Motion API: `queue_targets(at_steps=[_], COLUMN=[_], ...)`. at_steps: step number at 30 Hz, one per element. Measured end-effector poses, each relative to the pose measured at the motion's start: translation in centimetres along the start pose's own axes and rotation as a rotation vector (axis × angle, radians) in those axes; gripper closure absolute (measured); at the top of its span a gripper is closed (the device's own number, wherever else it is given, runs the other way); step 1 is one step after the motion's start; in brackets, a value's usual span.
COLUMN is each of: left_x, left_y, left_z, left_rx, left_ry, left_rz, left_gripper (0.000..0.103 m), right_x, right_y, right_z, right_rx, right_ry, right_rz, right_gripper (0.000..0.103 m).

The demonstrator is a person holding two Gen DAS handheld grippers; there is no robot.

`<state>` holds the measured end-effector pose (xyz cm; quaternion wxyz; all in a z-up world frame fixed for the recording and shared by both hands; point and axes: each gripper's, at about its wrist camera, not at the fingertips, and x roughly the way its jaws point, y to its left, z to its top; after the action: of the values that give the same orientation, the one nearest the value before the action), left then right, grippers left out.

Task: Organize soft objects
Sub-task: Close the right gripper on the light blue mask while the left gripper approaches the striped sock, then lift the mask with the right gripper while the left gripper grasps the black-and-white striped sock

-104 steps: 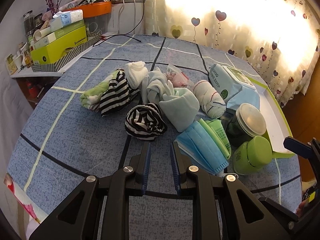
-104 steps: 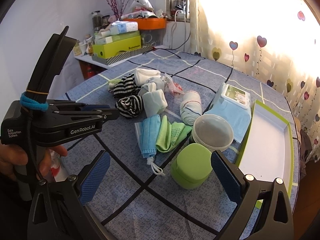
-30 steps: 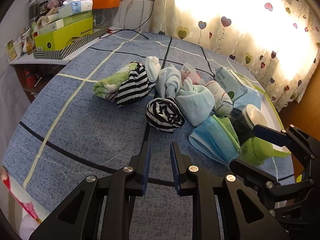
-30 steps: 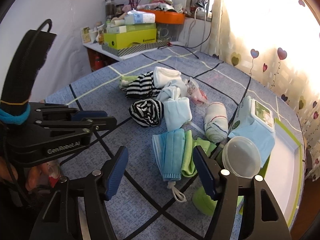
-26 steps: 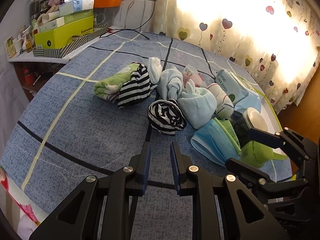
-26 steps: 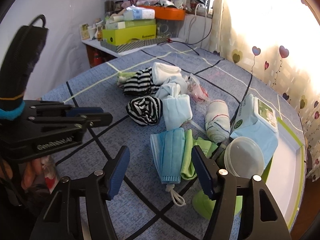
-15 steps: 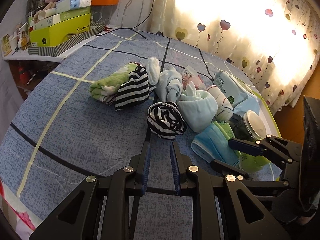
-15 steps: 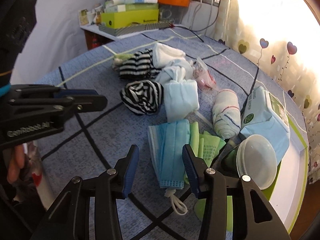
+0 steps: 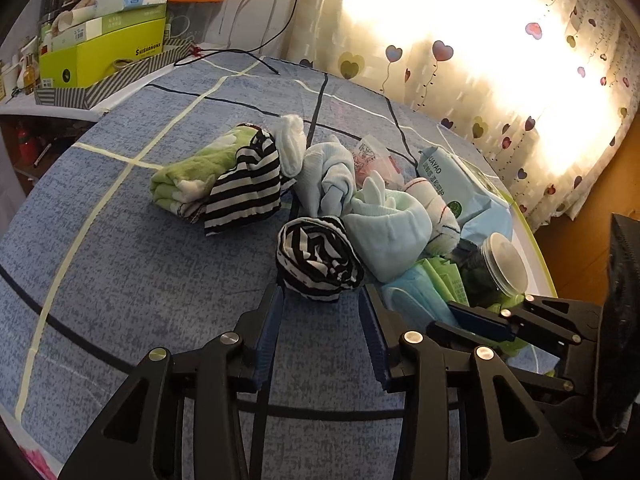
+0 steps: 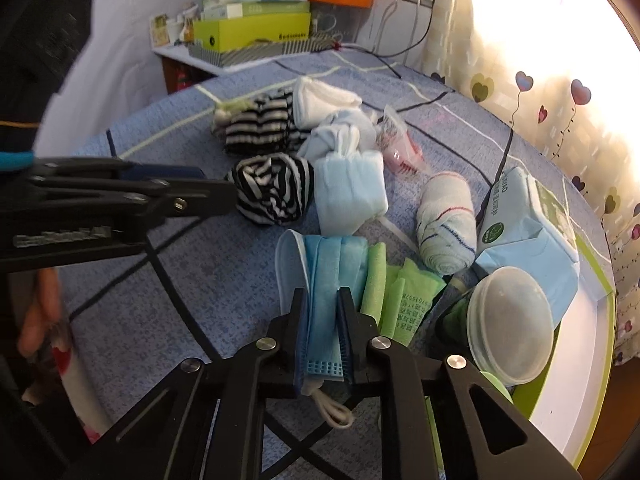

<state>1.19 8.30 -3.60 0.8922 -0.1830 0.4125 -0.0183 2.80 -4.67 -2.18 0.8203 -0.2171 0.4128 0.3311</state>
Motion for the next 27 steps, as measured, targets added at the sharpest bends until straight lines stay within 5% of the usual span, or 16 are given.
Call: queue_targets(at_steps=[22,24,27], left_x=[5.2,5.2,5.1], left_y=[-0.3,-0.4,-0.7], left_z=[1.9,1.8,1.6], left_rx=[-0.016,-0.011,0.004], left_ry=[0.054,0.051,0.048], left_rz=[0.053,0.064,0.071], left_gripper=[0.062,0.077,0.083], right_x=[-4.2,-4.4,-4.6], right_y=[-2.1,-2.2,-2.4], right_z=[0.3,0.3,0.2], right_rx=[0.065,0.067,0.072], right_ry=[-0.134,-0.139,-0.147], right_rz=[0.067,0.064,0.059], right_gripper=[0.091,0.091,0.091])
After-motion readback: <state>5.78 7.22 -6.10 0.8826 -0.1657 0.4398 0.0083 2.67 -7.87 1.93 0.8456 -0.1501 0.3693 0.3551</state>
